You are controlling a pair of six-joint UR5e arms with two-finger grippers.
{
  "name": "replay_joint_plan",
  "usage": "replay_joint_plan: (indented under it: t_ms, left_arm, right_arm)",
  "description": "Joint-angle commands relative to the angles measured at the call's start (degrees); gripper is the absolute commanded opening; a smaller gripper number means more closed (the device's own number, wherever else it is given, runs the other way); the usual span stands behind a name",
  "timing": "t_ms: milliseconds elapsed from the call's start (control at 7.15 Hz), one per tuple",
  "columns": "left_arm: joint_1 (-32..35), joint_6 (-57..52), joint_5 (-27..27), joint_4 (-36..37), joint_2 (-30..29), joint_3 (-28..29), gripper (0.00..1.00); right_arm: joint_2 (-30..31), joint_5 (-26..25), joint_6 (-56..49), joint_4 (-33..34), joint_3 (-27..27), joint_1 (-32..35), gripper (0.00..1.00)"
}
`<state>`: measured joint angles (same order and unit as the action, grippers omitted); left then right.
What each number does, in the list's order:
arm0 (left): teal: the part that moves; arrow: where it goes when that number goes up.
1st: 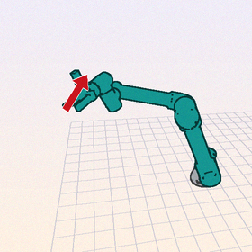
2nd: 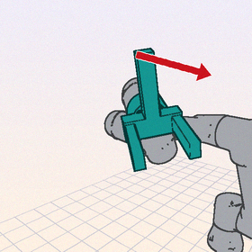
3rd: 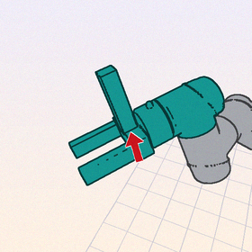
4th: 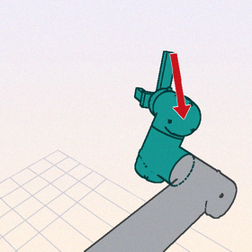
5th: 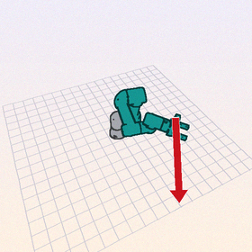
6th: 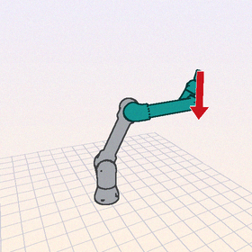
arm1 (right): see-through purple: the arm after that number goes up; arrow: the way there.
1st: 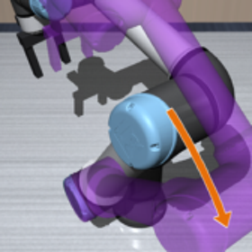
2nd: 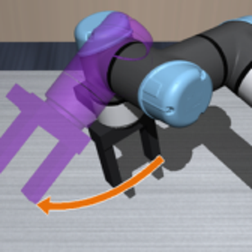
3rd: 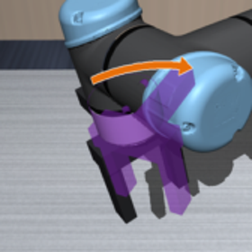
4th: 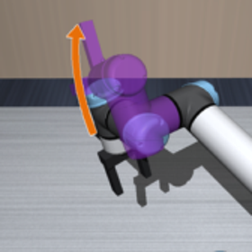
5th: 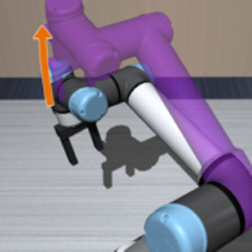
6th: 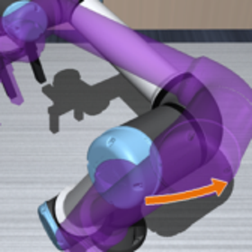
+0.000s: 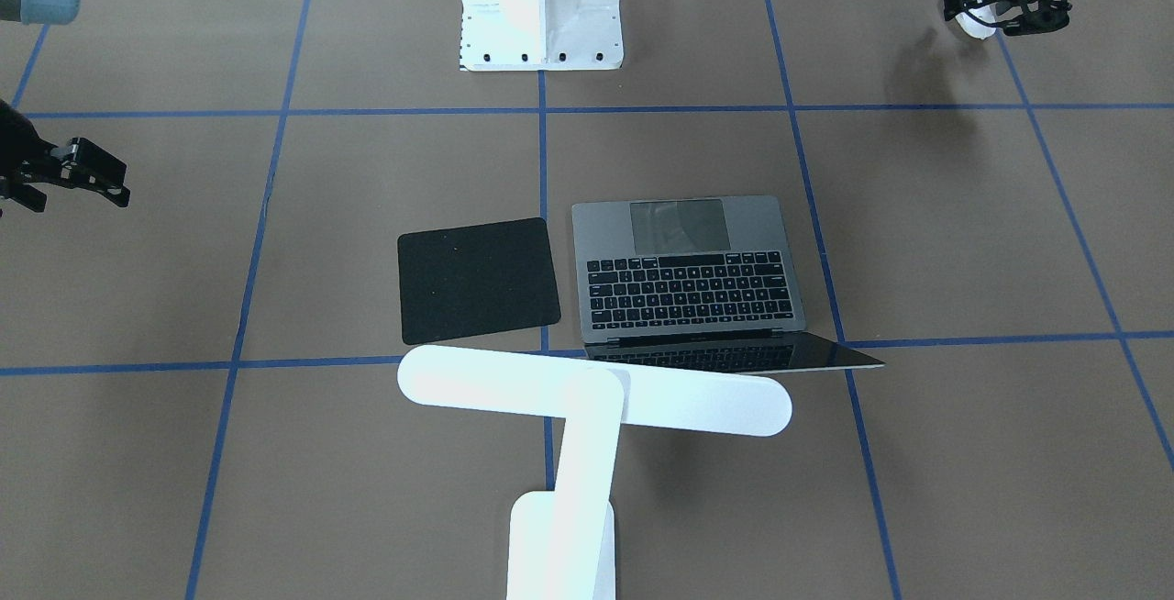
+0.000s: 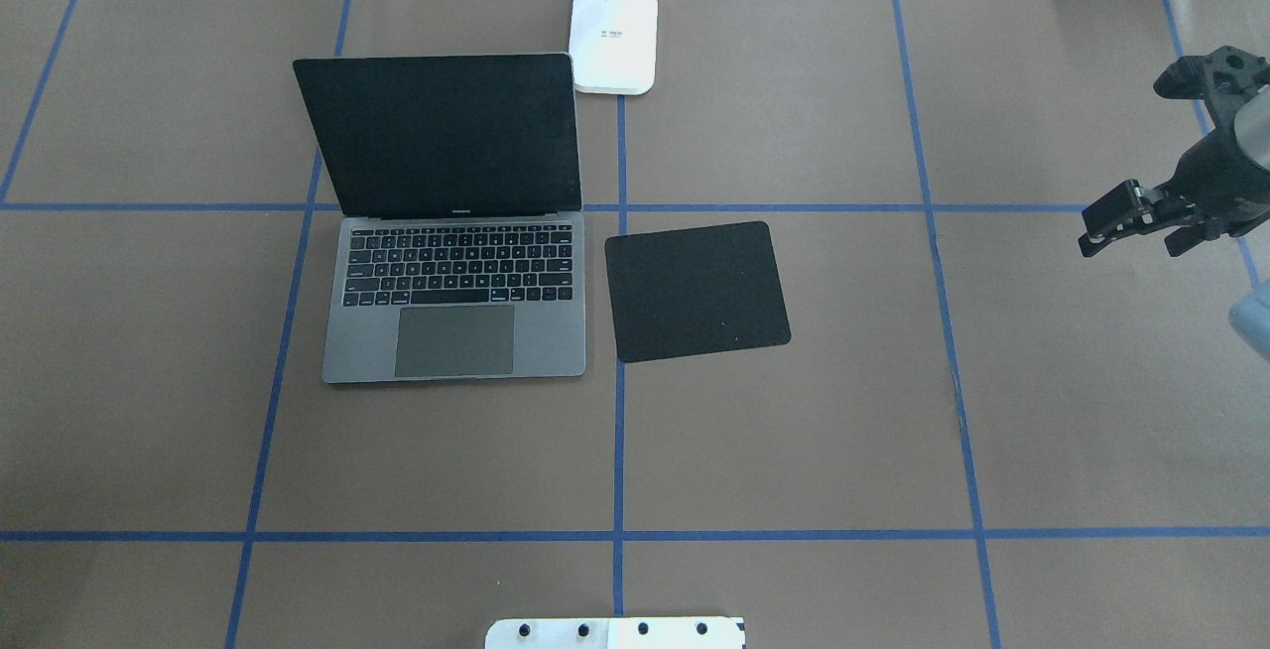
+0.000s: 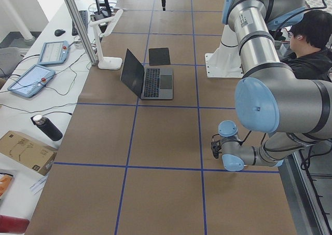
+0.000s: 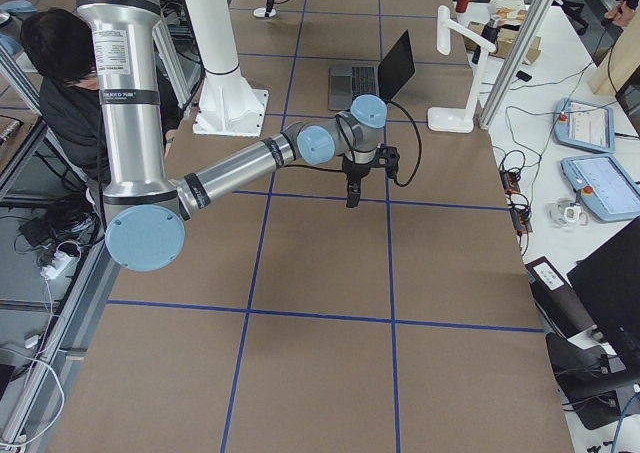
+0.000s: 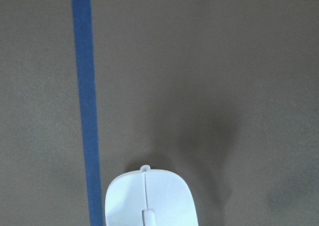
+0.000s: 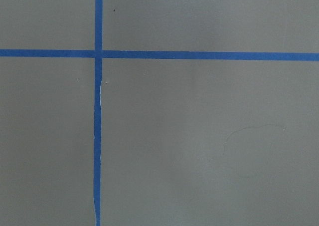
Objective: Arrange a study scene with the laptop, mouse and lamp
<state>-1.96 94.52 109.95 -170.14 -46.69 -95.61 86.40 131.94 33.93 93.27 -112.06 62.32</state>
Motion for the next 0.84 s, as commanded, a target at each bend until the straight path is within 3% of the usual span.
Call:
replay_joint_plan:
  t_ms: [0, 699]
  left_arm:
    - [-0.24, 0.05, 0.00, -0.02, -0.07, 0.25, 1.00]
    - [-3.58, 2.07, 0.00, -0.02, -0.15, 0.25, 1.00]
  right_arm:
    - [0.00, -0.01, 0.00, -0.01, 0.00, -0.09, 0.99]
    - [0.00, -0.01, -0.09, -0.02, -0.09, -0.09, 0.99]
